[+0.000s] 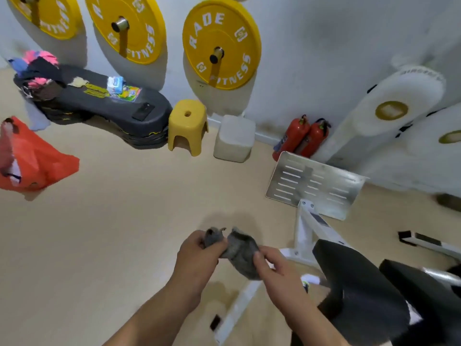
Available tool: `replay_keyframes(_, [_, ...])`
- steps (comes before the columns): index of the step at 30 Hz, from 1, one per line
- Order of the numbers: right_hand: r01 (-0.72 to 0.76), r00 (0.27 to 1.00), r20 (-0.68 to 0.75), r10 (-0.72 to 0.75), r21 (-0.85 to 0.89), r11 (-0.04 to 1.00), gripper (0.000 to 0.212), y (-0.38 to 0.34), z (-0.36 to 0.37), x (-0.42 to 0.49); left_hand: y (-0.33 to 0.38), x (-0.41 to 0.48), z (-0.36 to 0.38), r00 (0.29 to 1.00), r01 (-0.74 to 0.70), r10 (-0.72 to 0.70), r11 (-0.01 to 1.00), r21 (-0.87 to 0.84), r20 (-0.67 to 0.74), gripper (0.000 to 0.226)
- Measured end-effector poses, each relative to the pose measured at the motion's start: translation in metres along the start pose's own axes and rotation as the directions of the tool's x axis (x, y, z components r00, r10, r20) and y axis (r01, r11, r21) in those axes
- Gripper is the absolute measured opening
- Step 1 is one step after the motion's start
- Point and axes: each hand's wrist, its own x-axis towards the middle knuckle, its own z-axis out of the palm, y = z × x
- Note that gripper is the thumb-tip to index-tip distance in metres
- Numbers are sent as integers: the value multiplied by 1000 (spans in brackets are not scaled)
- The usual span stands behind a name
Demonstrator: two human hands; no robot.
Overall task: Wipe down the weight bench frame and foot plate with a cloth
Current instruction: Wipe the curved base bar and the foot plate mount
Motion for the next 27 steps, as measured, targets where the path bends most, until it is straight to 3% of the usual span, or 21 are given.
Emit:
replay_keyframes(3, [-126,988,-89,128,26,992,14,6,6,-8,21,16,17,995,26,-33,997,77,98,27])
replay_keyframes(6, [-220,948,-192,253,178,959,22,6,-3,-11,37,28,47,971,-14,-31,982,188,235,15])
replay_keyframes(10, [-190,924,-221,312,445,875,39,2,-17,-1,51,38,78,934,-135,9,934,330,356,21])
replay_keyframes(16, [-142,901,-136,413,805,575,29,1,-39,32,57,39,124,829,-172,-123,872,459,545,20])
replay_keyframes(19, [-74,862,-222,456,834,547,20,1,-50,59,69,63,149,819,-148,-175,855,497,546,12])
replay_keyframes(21, [-29,847,-280,452,824,566,23,-2,-59,85,87,91,167,811,-155,-178,852,499,557,22])
replay_keyframes(24, [45,834,-311,455,861,506,35,-15,-78,137,113,147,191,729,-145,-232,867,476,644,45])
replay_keyframes(27, [49,826,-311,470,870,490,29,-38,-96,192,131,208,217,637,-178,-278,854,488,719,50])
